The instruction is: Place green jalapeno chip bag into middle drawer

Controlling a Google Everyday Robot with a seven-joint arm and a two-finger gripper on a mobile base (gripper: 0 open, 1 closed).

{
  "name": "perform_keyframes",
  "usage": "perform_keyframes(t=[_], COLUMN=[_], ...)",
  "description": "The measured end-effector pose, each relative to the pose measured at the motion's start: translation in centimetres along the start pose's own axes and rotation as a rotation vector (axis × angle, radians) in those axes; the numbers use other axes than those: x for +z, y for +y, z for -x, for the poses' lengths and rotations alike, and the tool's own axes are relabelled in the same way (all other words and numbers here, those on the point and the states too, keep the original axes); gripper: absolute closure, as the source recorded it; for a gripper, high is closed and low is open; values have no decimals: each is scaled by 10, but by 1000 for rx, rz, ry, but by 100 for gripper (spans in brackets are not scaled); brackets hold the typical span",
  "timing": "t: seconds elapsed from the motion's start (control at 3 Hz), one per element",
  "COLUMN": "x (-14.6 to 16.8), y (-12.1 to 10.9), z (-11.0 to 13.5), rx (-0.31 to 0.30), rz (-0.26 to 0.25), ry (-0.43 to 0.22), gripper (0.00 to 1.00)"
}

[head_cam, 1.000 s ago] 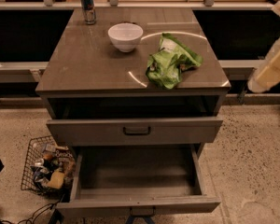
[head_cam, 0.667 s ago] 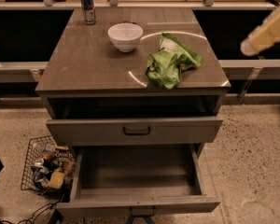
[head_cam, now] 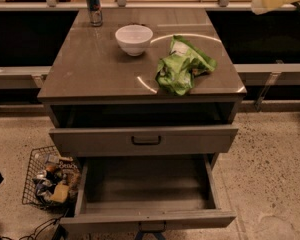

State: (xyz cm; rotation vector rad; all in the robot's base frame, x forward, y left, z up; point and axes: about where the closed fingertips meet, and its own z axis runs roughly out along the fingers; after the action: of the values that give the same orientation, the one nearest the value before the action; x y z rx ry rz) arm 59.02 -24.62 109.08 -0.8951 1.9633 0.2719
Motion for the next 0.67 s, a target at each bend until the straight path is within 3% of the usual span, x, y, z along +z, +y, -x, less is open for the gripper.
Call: perform_keyframes(t=[0.33, 0.67], x=[0, 13], y=[0, 1], z=[0, -4], rx=[0, 47], rz=[0, -36], ry=[0, 55], gripper=[0, 0])
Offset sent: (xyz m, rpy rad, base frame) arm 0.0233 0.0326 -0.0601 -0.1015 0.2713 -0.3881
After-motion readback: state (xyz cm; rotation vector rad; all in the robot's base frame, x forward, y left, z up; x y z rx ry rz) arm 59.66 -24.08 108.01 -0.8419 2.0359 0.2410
